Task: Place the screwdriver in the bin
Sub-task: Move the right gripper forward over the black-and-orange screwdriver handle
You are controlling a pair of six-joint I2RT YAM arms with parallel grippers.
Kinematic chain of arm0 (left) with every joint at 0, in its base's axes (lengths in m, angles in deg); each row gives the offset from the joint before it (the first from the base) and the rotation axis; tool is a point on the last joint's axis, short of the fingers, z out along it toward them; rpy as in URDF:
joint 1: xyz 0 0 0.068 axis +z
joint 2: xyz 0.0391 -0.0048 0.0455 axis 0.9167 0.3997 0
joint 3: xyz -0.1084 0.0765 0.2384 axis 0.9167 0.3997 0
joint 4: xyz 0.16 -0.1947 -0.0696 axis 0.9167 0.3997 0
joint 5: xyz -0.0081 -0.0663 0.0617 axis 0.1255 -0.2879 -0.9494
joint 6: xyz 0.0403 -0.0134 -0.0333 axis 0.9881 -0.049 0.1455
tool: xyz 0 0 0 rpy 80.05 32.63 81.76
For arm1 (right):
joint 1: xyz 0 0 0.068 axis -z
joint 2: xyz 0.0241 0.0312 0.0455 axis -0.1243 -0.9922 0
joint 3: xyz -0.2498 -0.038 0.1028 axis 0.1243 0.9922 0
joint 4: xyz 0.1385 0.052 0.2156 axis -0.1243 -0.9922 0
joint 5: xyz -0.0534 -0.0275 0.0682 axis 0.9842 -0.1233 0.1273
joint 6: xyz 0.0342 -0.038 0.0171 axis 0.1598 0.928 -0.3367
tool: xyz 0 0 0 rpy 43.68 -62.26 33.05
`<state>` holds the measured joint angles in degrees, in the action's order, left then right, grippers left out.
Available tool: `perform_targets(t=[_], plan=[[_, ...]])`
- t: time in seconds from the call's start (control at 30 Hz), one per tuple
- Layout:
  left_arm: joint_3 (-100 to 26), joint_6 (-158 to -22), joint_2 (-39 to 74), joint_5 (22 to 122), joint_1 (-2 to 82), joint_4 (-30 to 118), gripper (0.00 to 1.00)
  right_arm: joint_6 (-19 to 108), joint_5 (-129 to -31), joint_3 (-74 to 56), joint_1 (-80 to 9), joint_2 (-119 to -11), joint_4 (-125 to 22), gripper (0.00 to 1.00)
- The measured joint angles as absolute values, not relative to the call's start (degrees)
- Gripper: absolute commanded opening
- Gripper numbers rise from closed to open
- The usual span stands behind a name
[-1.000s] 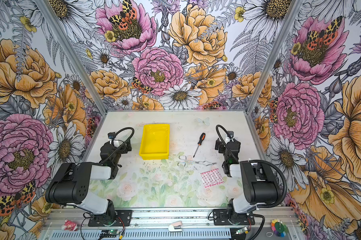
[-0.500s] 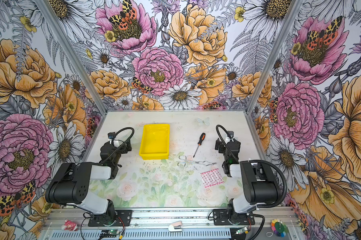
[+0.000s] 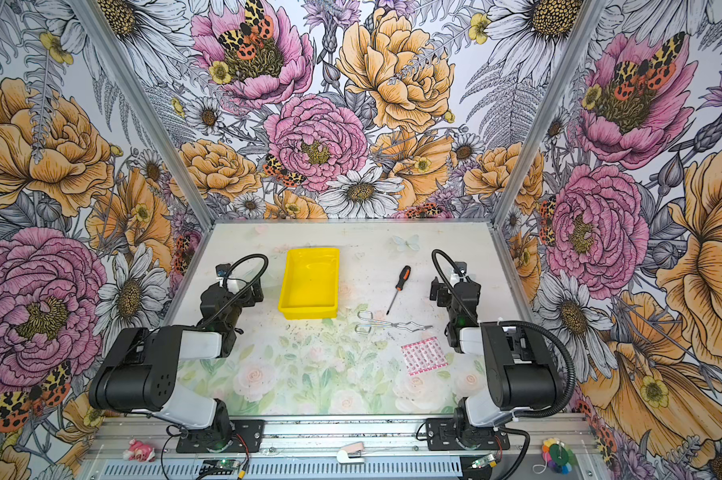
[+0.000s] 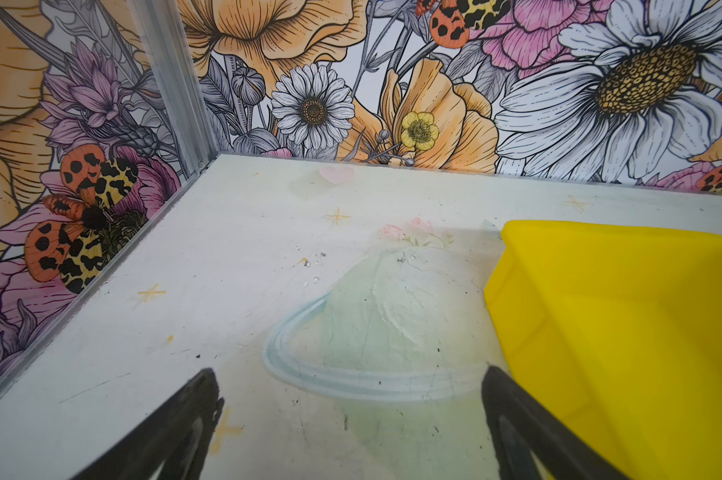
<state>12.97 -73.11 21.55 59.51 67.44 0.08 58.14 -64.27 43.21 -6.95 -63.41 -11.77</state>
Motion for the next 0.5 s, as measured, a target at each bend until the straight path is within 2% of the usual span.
perform_targets(t=[0.33,0.5], plan=[[9.5,-75.5,8.5,59.5,67.4,15.0,0.99,58.3,-60.2,36.0,-12.6,-52.9,-30.0,0.99],[6.8,-78.3,4.2,59.7,66.8,24.4,0.99,51.4,-55.3,28.2,-14.8,-51.2,-44.6,0.99]])
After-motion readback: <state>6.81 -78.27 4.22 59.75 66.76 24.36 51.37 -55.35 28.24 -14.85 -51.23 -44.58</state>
